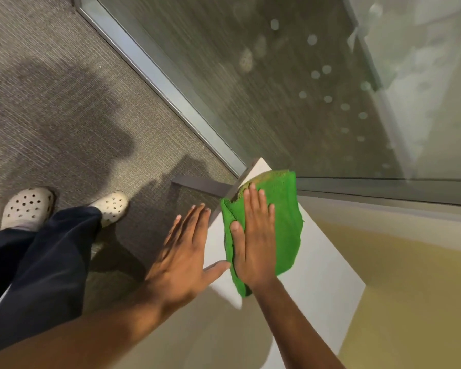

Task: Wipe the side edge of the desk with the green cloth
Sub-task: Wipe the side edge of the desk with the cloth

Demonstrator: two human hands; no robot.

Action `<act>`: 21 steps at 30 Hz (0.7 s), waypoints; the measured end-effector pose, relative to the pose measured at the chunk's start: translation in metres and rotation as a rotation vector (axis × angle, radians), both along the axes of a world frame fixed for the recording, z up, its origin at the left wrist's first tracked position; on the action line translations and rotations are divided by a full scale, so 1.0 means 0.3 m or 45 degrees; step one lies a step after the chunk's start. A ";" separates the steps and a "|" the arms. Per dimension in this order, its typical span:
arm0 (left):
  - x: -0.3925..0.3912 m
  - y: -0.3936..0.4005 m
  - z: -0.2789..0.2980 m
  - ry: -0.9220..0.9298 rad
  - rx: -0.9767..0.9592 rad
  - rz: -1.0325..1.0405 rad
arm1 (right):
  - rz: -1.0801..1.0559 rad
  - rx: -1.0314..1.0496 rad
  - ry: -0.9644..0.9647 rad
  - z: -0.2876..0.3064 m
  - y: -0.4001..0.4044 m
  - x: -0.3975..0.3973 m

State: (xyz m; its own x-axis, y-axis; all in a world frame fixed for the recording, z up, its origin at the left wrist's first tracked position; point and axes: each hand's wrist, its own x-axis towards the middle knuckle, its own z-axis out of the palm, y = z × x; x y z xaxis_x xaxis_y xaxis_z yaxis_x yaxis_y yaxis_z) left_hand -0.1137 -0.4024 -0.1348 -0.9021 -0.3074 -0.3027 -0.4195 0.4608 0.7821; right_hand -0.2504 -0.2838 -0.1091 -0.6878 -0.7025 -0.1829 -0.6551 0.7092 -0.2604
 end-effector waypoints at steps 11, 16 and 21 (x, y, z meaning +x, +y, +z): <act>0.003 -0.009 0.008 0.042 0.069 0.004 | -0.312 -0.048 0.178 0.001 -0.260 -0.234; 0.004 -0.005 0.005 0.029 0.032 0.022 | -0.380 -0.075 0.126 0.008 -0.196 -0.297; 0.009 0.014 -0.001 0.048 -0.065 0.052 | -0.590 0.070 -0.057 0.057 -0.133 -0.369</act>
